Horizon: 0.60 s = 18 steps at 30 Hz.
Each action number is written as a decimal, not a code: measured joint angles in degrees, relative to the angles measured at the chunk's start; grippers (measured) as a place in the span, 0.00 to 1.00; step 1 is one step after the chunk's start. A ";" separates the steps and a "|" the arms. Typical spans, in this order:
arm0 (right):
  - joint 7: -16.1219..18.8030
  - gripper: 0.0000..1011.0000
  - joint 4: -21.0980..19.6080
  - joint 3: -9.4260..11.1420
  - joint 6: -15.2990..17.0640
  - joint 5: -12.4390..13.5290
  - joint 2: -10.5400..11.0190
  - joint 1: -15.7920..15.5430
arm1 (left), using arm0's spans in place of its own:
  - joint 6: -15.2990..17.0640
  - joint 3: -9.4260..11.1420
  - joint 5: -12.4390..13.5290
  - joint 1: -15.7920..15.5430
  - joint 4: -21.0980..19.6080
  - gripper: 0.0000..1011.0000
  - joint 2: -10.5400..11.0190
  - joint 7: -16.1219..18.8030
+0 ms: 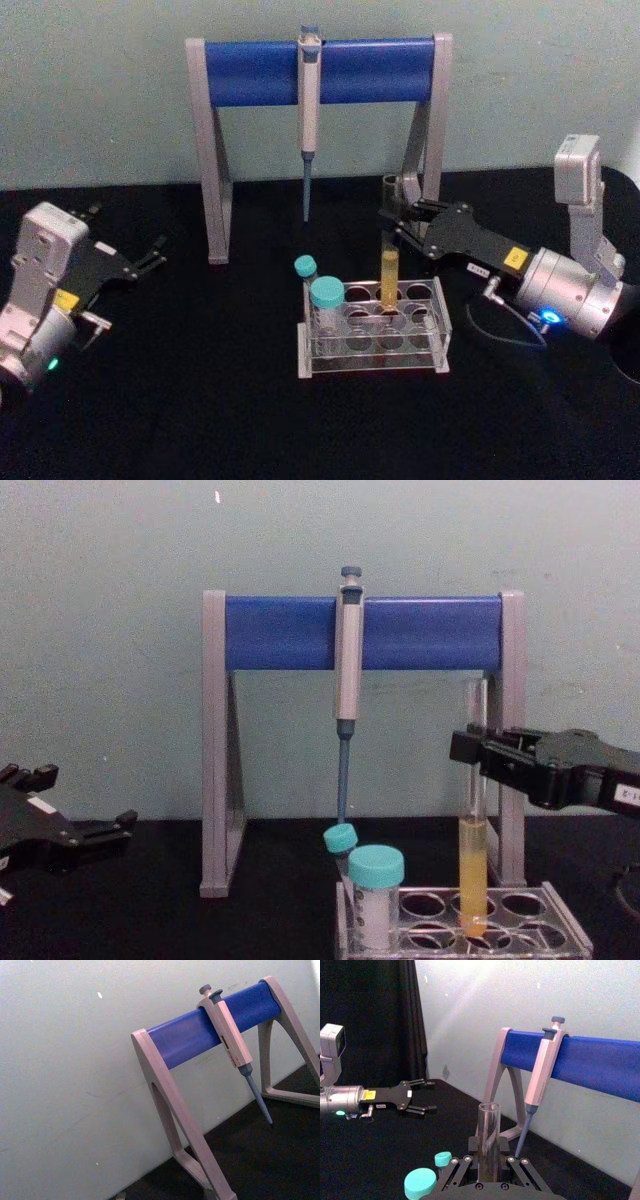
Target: Pick up the test tube from the test tube rack, shake it, then place it back into the test tube rack.
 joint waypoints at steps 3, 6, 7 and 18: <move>0.04 0.23 0.18 -0.14 0.00 -0.23 -0.08 0.01 | 0.00 0.00 0.00 0.00 0.00 0.99 0.00 0.00; 0.12 0.23 0.38 -0.33 0.00 -0.56 -0.14 0.01 | 0.00 0.00 0.00 0.00 0.00 0.99 0.00 0.00; 0.12 0.23 0.42 -0.37 -0.01 -0.66 -0.15 0.00 | 0.00 0.00 0.00 0.00 0.00 0.99 0.00 0.00; -0.19 0.23 0.87 -0.85 -0.01 -1.94 -0.31 -0.17 | 0.00 0.00 0.00 0.00 0.00 0.99 0.00 0.00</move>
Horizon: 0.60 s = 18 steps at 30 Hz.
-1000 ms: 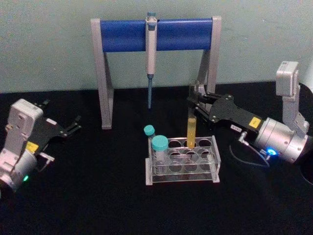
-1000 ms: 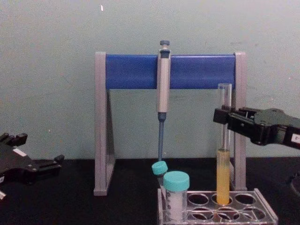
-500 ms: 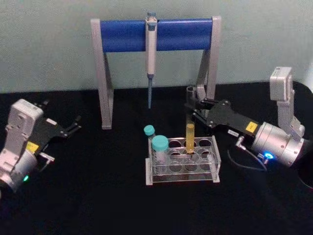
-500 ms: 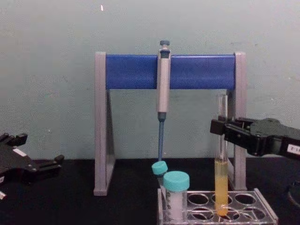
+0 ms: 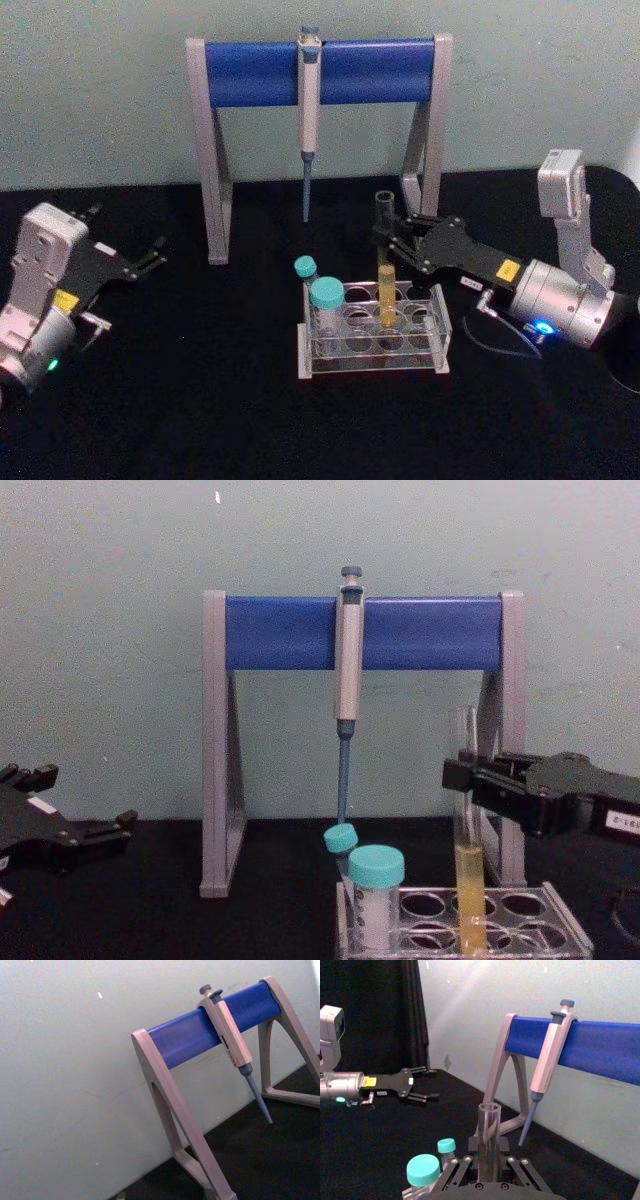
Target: Pick up the test tube from the test tube rack, shake it, then place it back into the test tube rack.
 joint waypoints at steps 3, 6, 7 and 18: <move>-0.10 0.23 0.20 -0.15 0.02 -0.41 -0.10 -0.01 | 0.00 0.00 0.00 0.00 0.00 0.99 0.00 0.00; -0.12 0.23 0.27 -0.21 0.09 -0.57 -0.14 0.00 | 0.00 0.00 0.00 0.00 0.00 0.99 0.00 0.00; -0.15 0.23 0.31 -0.23 0.14 -0.68 -0.16 0.00 | 0.00 0.00 0.00 0.00 0.00 0.99 0.00 0.00; -0.27 0.23 0.65 -0.37 0.60 -1.28 -0.23 0.07 | 0.00 0.00 0.00 0.00 0.00 0.99 0.00 0.00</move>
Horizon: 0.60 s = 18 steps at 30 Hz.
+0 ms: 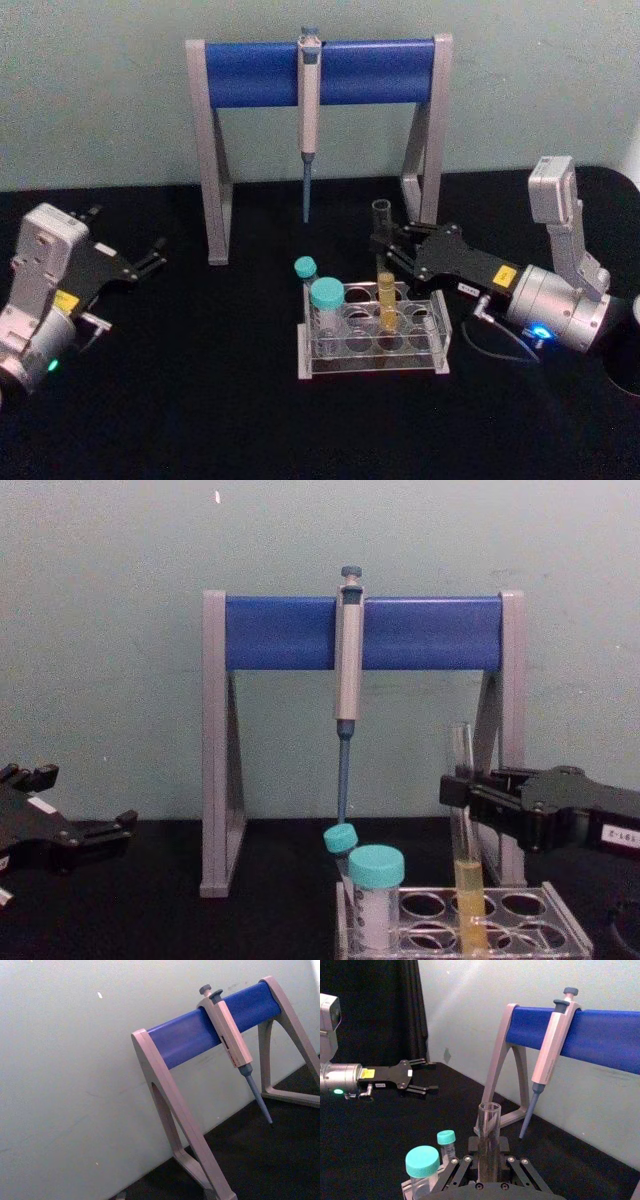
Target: Pick up the test tube from the test tube rack, shake it, then place it back into the test tube rack.
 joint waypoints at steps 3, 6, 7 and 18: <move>0.00 0.23 0.18 -0.05 0.12 -0.13 -0.06 0.09 | 0.00 0.00 0.00 0.00 0.00 0.99 0.00 0.00; 0.00 0.23 0.28 -0.07 0.18 -0.21 -0.09 0.12 | 0.00 0.00 0.00 0.00 0.00 0.99 0.00 0.00; 0.00 0.23 0.32 -0.10 0.23 -0.28 -0.10 0.14 | 0.00 0.00 0.00 0.00 0.00 0.99 0.00 0.00; 0.03 0.23 0.40 -0.24 0.57 -0.66 -0.04 0.27 | 0.00 0.00 0.00 0.00 0.00 0.99 0.00 0.00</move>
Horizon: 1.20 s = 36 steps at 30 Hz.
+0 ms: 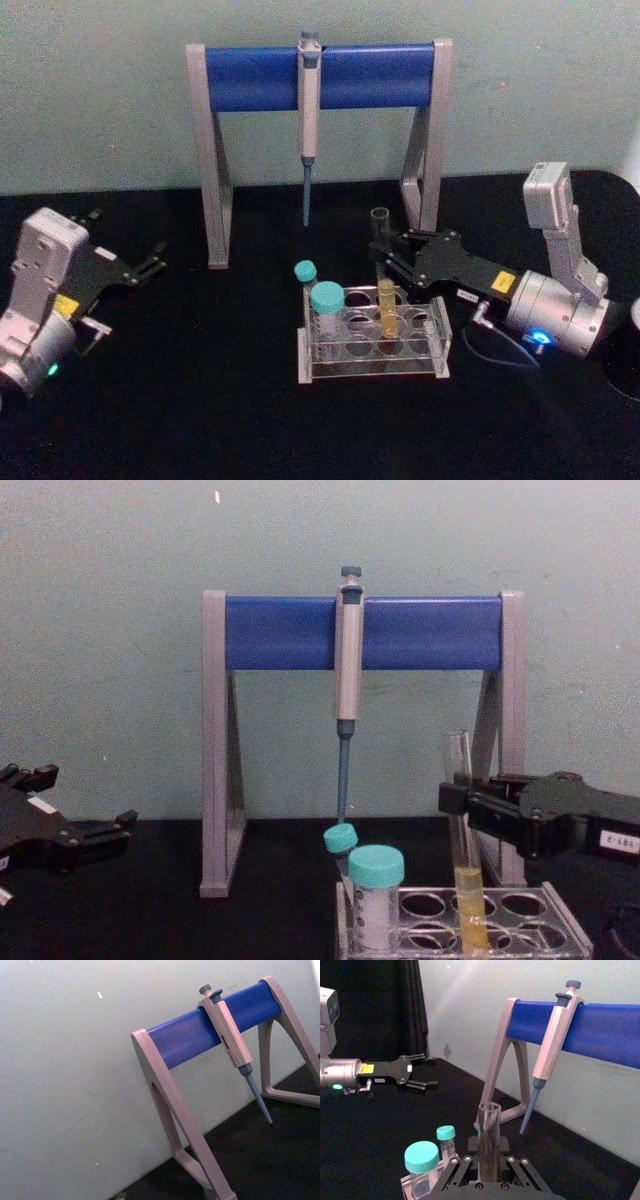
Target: Pick up the test tube from the test tube rack, shake it, then place it back into the test tube rack.
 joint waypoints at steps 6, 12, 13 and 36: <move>0.03 0.23 0.01 -0.09 0.19 -0.18 0.08 0.07 | 0.00 0.00 0.00 0.00 0.00 0.99 0.00 0.00; 0.02 0.23 -0.06 -0.15 0.39 -0.28 0.15 0.11 | 0.00 0.00 0.00 0.00 0.00 0.99 0.00 0.00; 0.01 0.23 -0.09 -0.15 0.46 -0.31 0.17 0.11 | 0.00 0.00 0.00 0.00 0.00 0.99 0.00 0.00; -0.09 0.23 -0.14 -0.11 0.62 -0.35 0.17 0.15 | 0.00 0.00 0.00 0.00 0.00 0.99 0.00 0.00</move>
